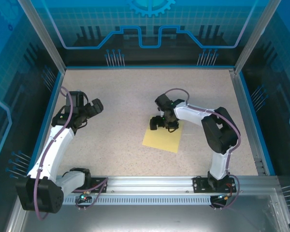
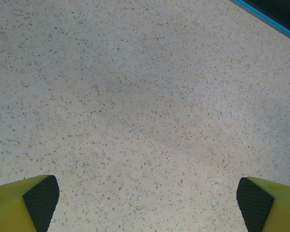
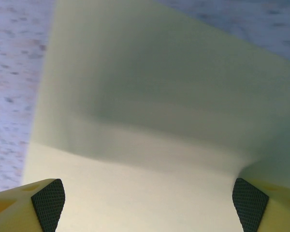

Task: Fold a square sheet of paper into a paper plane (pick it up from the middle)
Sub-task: Move the square sheet of paper to the center of the table, then fold the square sheet of paper in half at the center of the table.

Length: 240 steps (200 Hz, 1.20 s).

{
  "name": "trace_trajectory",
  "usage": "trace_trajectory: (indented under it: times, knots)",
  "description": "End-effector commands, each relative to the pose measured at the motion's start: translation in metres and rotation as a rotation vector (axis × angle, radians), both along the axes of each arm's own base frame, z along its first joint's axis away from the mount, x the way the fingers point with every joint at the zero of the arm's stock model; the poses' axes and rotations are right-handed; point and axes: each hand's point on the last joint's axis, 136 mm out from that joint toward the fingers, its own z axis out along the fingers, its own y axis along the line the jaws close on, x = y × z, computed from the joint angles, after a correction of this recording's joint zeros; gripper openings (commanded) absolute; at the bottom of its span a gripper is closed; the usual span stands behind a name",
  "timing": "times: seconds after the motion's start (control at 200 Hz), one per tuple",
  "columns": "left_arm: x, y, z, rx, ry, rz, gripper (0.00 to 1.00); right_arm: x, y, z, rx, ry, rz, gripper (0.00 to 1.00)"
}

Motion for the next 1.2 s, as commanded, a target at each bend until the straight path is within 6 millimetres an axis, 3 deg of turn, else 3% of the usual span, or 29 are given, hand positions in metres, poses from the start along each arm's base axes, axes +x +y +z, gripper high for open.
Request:
trace_trajectory:
  times: [0.0, 0.115, 0.275, 0.39, 0.78, 1.196]
  knots:
    - [-0.004, -0.002, -0.003, -0.048, 0.009, 0.015, 0.98, 0.003, -0.003, 0.032, -0.039, -0.086, 0.034, 0.94]
    - [-0.005, -0.007, -0.007, -0.079, 0.018, 0.010, 0.99, -0.001, -0.003, 0.051, -0.089, -0.140, -0.017, 0.95]
    - [-0.007, -0.012, -0.015, -0.106, 0.033, -0.007, 0.98, -0.020, -0.021, 0.042, -0.230, -0.120, -0.269, 0.99]
    - [-0.007, -0.014, -0.017, -0.105, 0.036, -0.021, 0.98, -0.028, -0.015, 0.032, -0.243, -0.095, -0.359, 1.00]
    - [-0.005, -0.016, -0.019, -0.105, 0.038, -0.043, 0.98, -0.025, 0.017, 0.000, -0.179, 0.030, -0.333, 0.99]
    - [-0.003, -0.015, -0.020, -0.096, 0.045, -0.044, 0.98, -0.029, -0.002, -0.007, -0.215, 0.037, -0.405, 0.97]
